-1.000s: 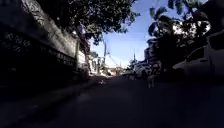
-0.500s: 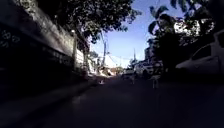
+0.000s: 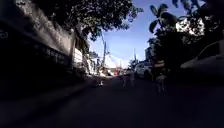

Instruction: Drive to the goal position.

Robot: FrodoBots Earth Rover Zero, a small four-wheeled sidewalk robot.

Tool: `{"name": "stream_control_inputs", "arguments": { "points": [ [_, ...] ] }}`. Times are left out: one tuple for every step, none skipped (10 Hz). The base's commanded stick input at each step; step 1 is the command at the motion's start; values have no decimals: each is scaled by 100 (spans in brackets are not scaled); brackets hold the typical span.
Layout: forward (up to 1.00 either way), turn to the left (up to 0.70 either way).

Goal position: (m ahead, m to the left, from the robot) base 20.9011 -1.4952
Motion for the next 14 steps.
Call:
{"name": "stream_control_inputs", "arguments": {
  "points": [
    [91, 0],
    [91, 0],
    [91, 0],
    [91, 0],
    [87, 0],
    [83, 1],
    [82, 3],
    [77, 4],
    [76, 5],
    [76, 5],
    [76, 5],
    [76, 4],
    [76, 0],
    [75, 0]
  ]
}}
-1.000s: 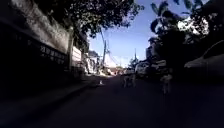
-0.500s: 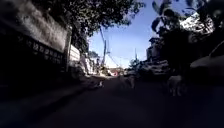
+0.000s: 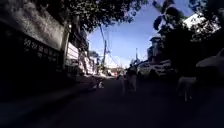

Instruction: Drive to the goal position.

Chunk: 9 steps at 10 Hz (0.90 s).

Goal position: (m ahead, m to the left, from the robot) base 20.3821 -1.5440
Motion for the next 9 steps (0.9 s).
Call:
{"name": "stream_control_inputs", "arguments": {
  "points": [
    [74, 0],
    [73, 0],
    [67, 0],
    [65, 0],
    [65, 0],
    [65, 0],
    [65, 0],
    [65, 0],
    [63, 0]
  ]
}}
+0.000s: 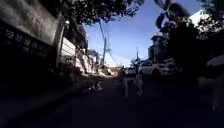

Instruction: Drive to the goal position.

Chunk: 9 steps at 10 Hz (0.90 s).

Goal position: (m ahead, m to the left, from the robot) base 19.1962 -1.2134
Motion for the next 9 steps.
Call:
{"name": "stream_control_inputs", "arguments": {
  "points": [
    [62, 0],
    [61, 0],
    [59, 0],
    [58, 0],
    [57, 0],
    [56, 0],
    [55, 0],
    [55, 0],
    [55, 0]
  ]
}}
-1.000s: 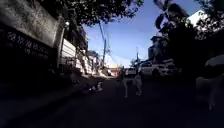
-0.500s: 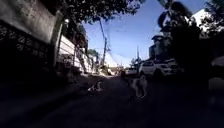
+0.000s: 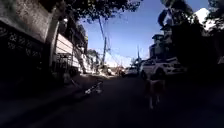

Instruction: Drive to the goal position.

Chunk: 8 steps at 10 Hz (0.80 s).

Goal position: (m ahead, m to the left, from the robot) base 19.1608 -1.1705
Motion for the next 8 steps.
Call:
{"name": "stream_control_inputs", "arguments": {
  "points": [
    [55, 0],
    [55, 0],
    [65, 0],
    [74, 0],
    [76, 0],
    [77, 0],
    [81, 0],
    [88, 0]
  ]
}}
